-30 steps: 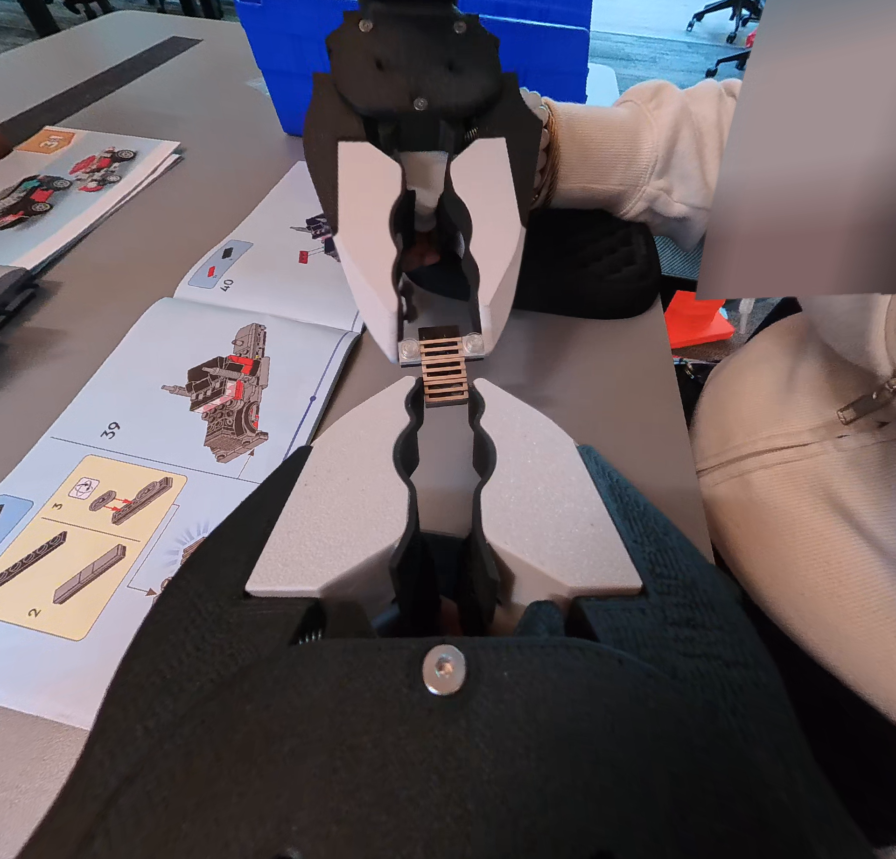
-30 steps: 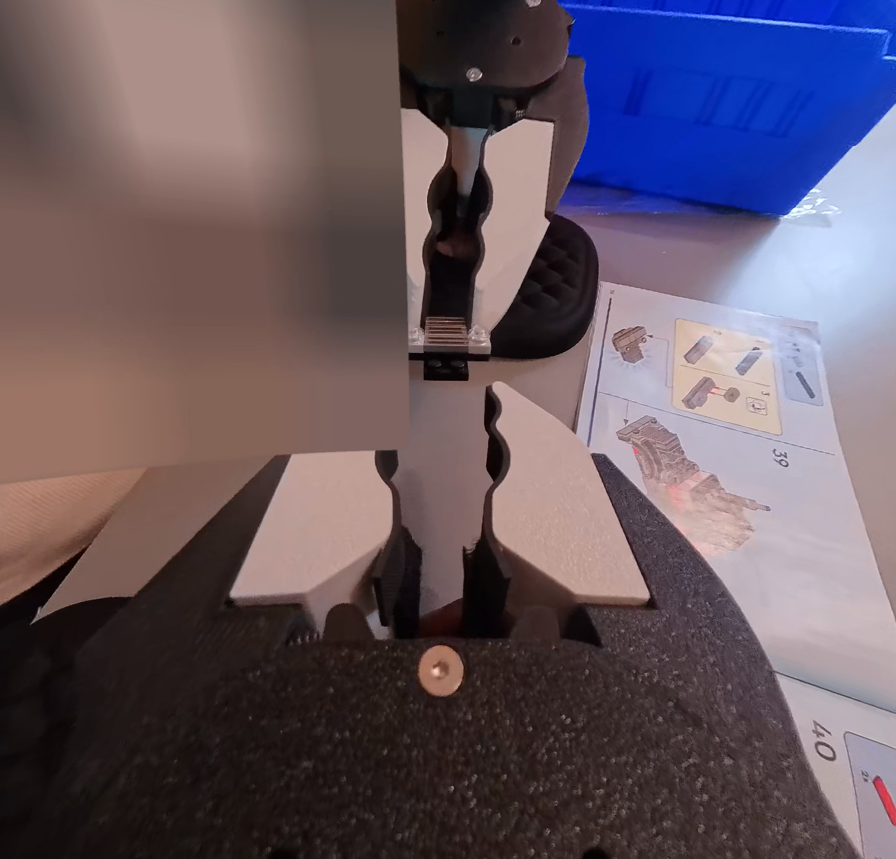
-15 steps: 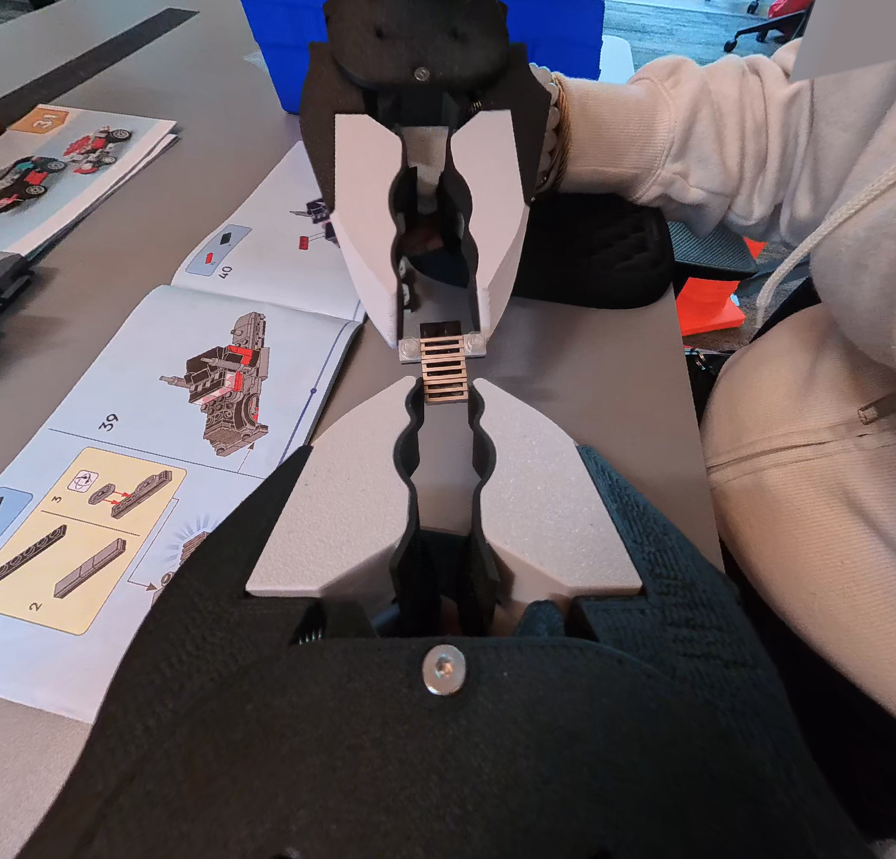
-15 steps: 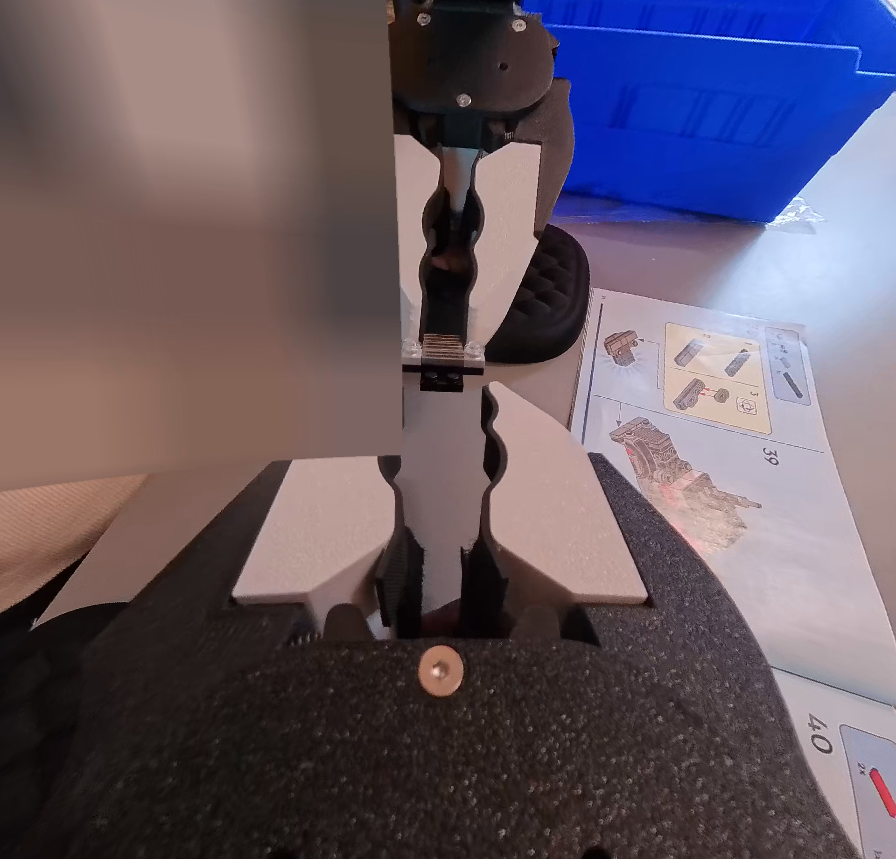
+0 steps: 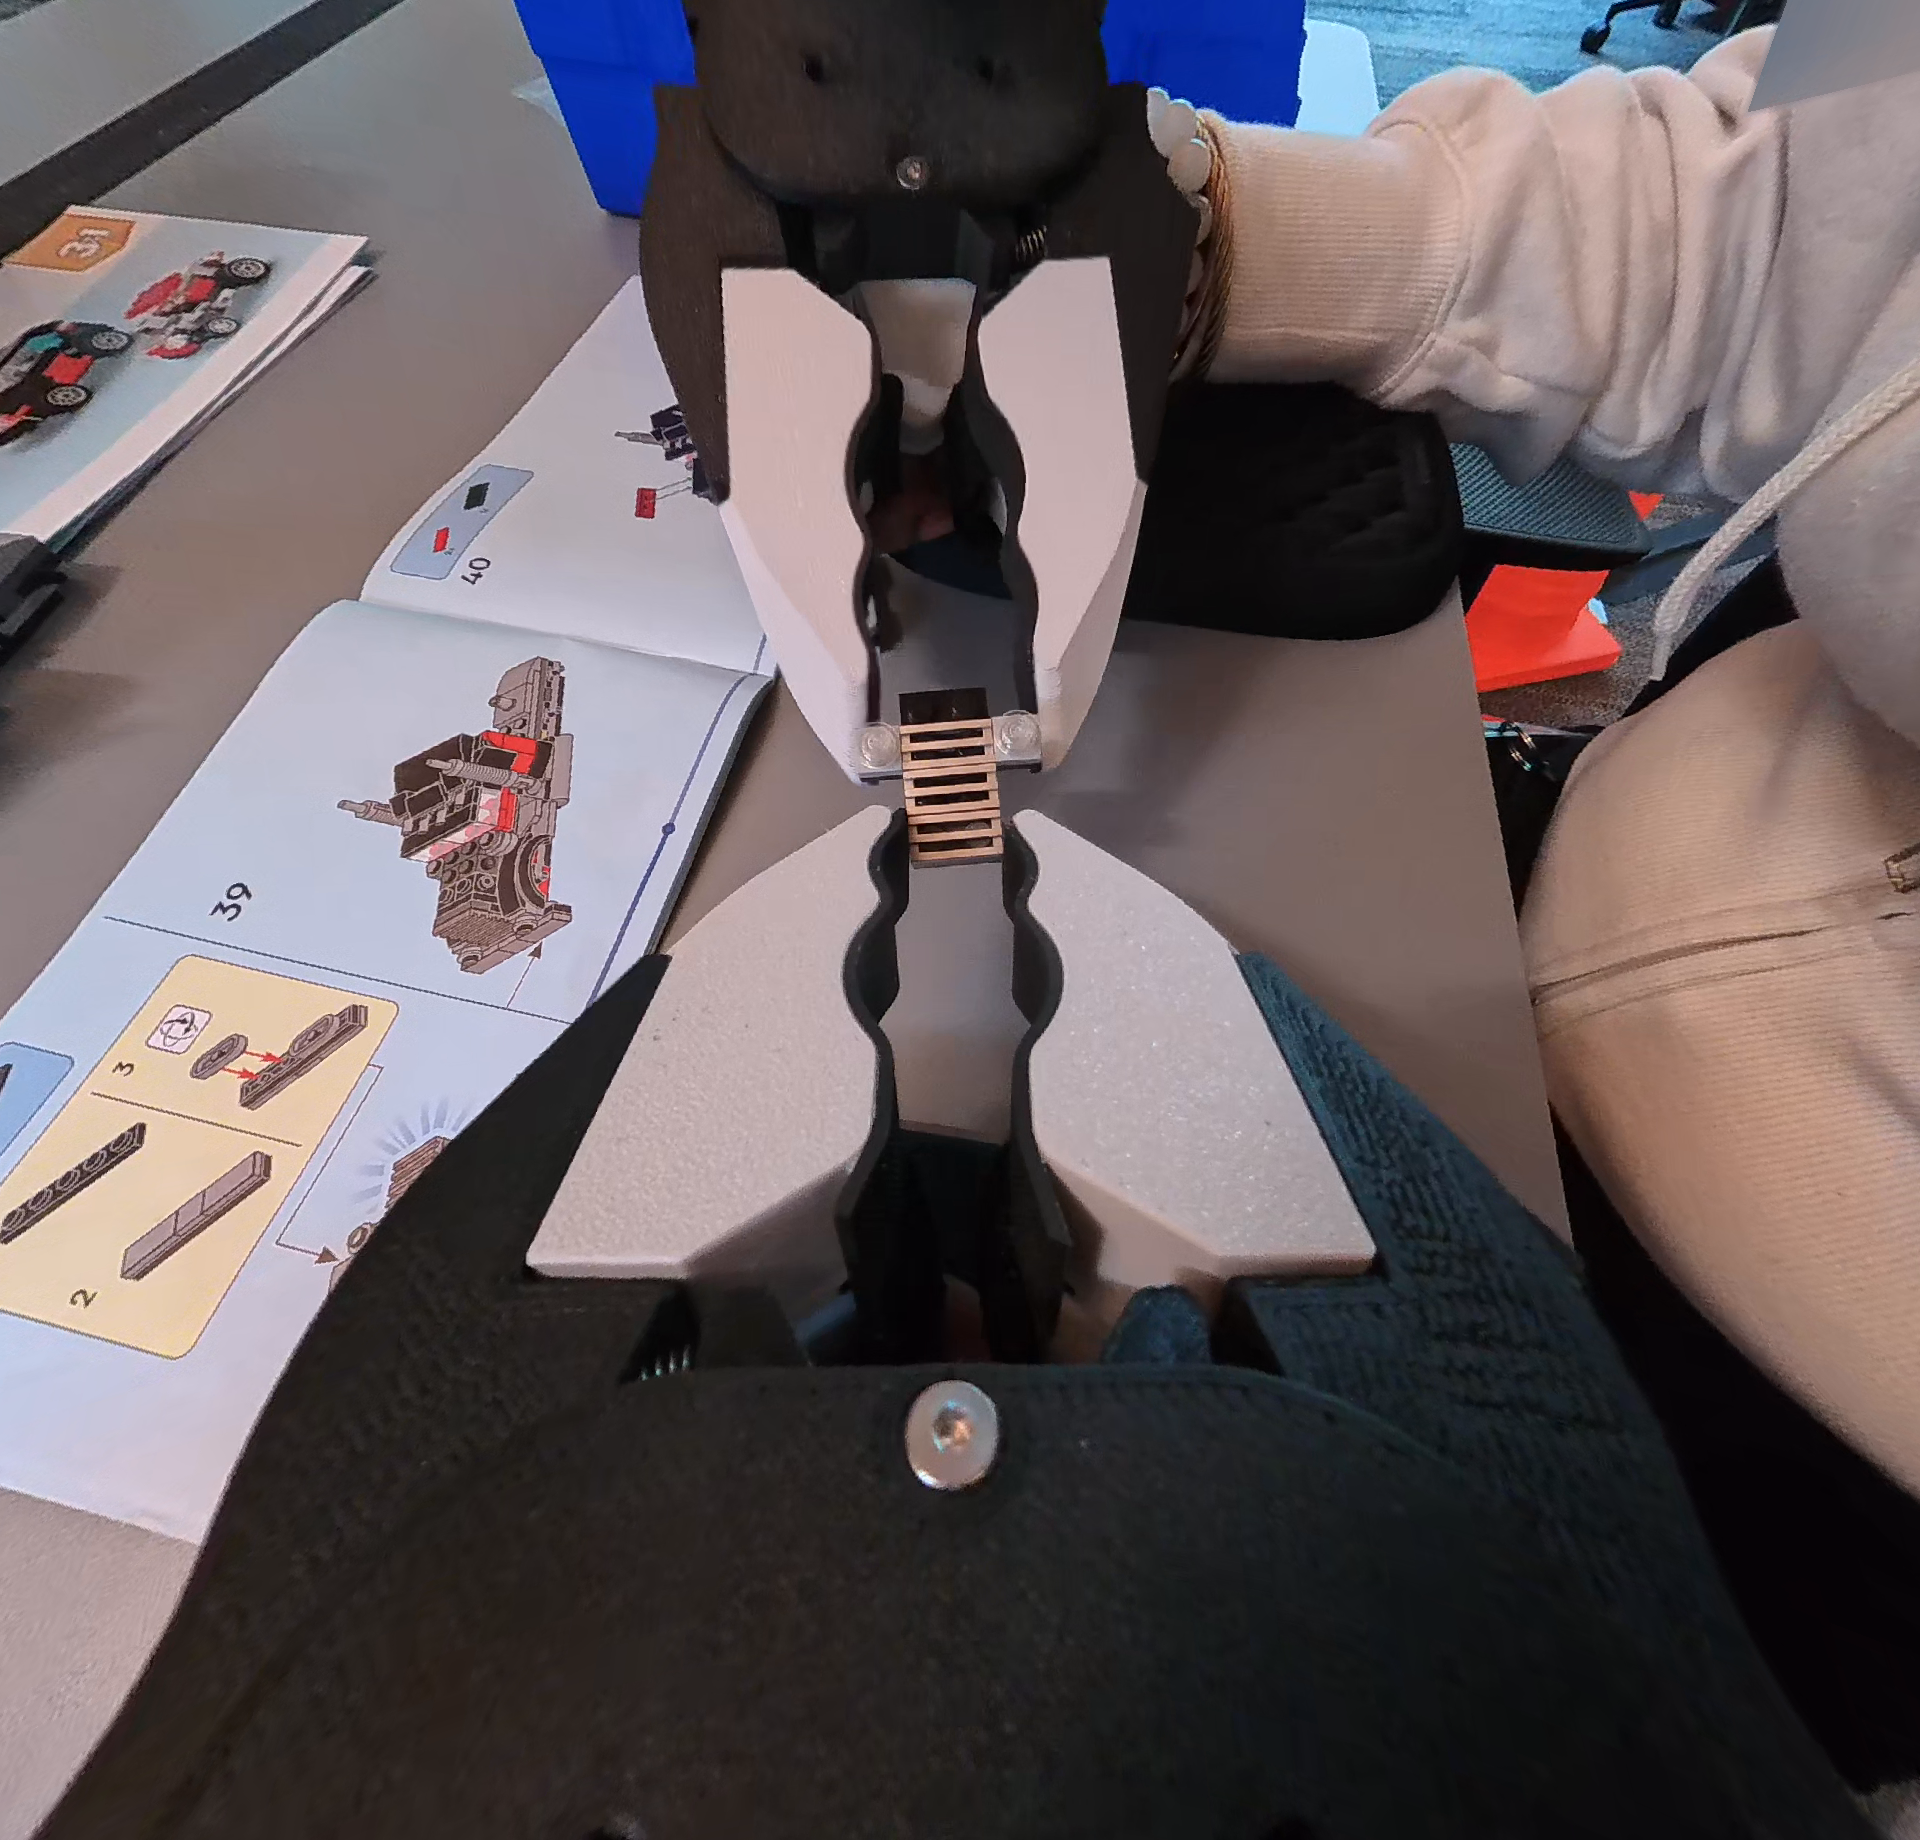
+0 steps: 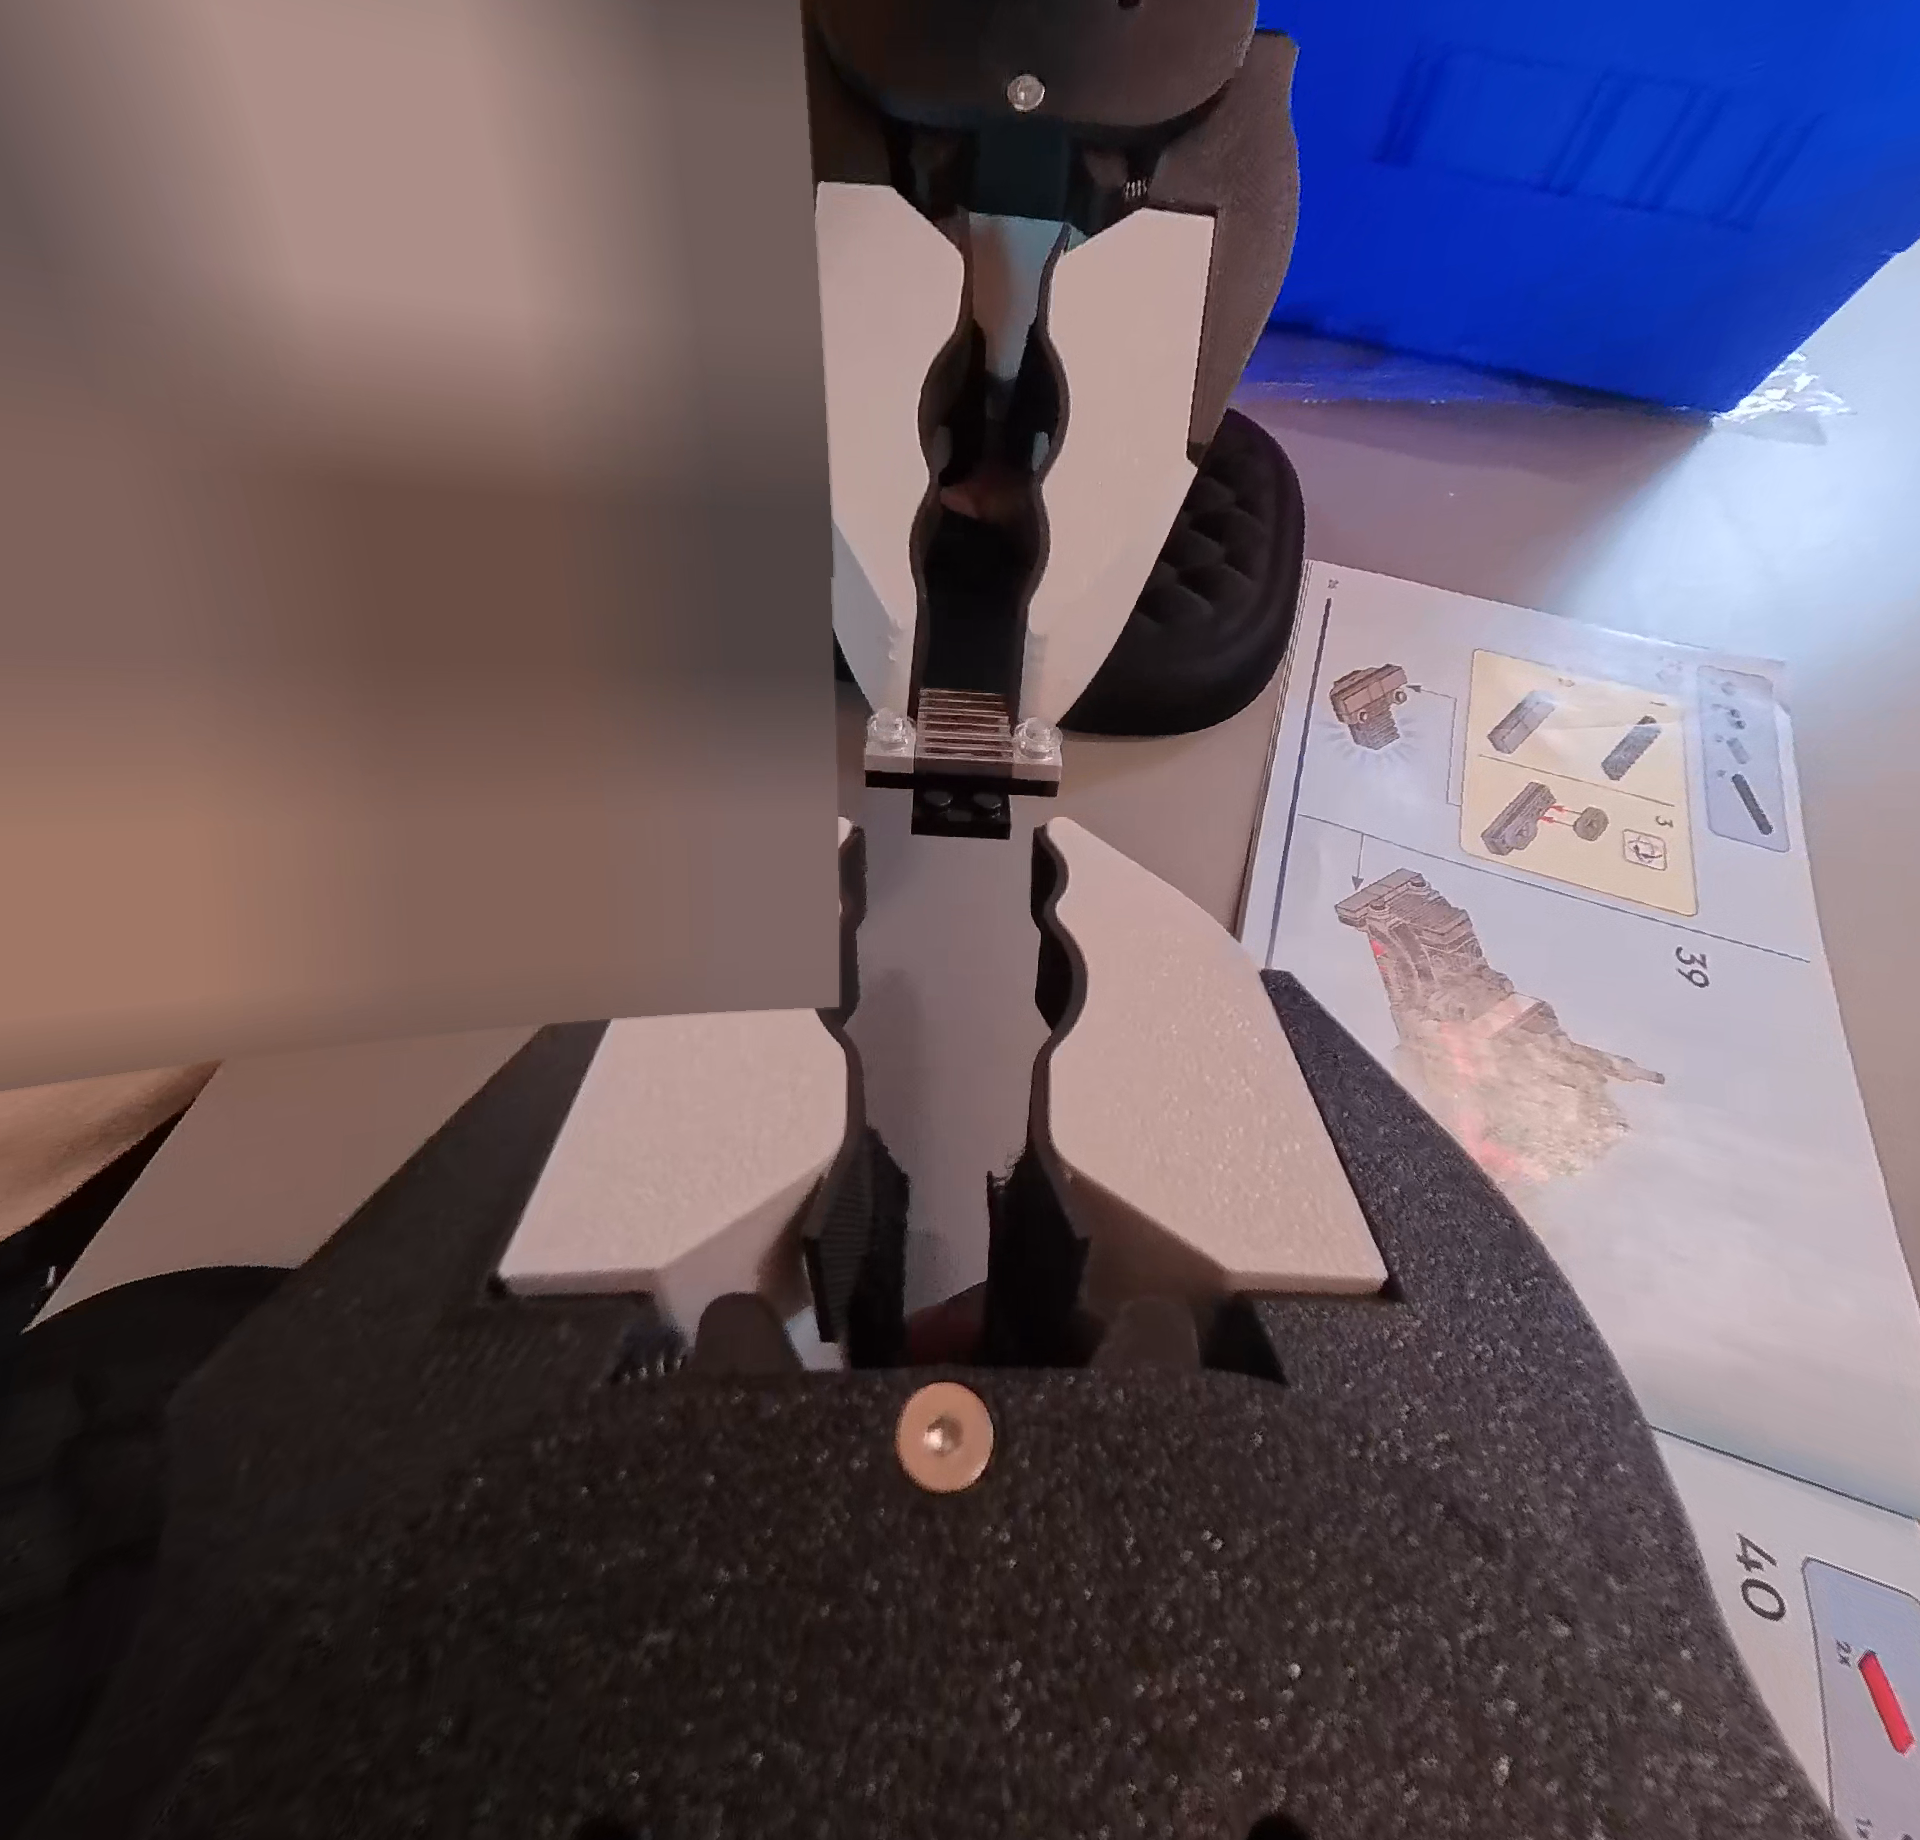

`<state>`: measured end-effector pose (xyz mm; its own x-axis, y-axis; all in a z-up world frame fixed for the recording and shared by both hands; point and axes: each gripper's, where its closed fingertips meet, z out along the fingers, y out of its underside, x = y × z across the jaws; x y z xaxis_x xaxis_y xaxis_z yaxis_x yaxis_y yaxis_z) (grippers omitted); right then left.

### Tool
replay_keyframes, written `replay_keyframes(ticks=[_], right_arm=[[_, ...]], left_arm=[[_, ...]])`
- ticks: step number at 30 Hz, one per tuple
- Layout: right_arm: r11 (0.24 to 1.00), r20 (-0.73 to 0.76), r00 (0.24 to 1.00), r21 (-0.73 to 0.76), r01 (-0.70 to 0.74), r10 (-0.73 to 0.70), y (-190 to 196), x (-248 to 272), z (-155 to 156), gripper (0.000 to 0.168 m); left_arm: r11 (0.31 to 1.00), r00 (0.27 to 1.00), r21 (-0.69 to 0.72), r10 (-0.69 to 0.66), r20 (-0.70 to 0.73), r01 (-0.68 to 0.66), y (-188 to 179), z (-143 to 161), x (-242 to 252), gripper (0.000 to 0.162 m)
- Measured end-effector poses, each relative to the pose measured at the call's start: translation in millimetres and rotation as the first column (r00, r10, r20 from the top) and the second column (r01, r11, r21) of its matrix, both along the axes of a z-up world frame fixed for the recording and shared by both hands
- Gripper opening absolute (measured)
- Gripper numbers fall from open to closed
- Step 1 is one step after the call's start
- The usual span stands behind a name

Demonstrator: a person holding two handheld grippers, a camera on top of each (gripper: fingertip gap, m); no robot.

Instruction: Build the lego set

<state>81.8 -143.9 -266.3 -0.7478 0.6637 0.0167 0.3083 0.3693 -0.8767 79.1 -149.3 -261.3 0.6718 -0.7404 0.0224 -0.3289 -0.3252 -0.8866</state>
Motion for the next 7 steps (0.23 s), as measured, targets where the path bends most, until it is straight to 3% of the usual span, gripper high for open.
replay_keyframes(ticks=[7], right_arm=[[1.000,-0.029,1.000,-0.004,0.004,-0.004,0.7,0.3,3.2,0.020]], left_arm=[[1.000,1.000,-0.012,-0.006,-0.023,0.005,-0.2,-3.8,1.1,0.017]])
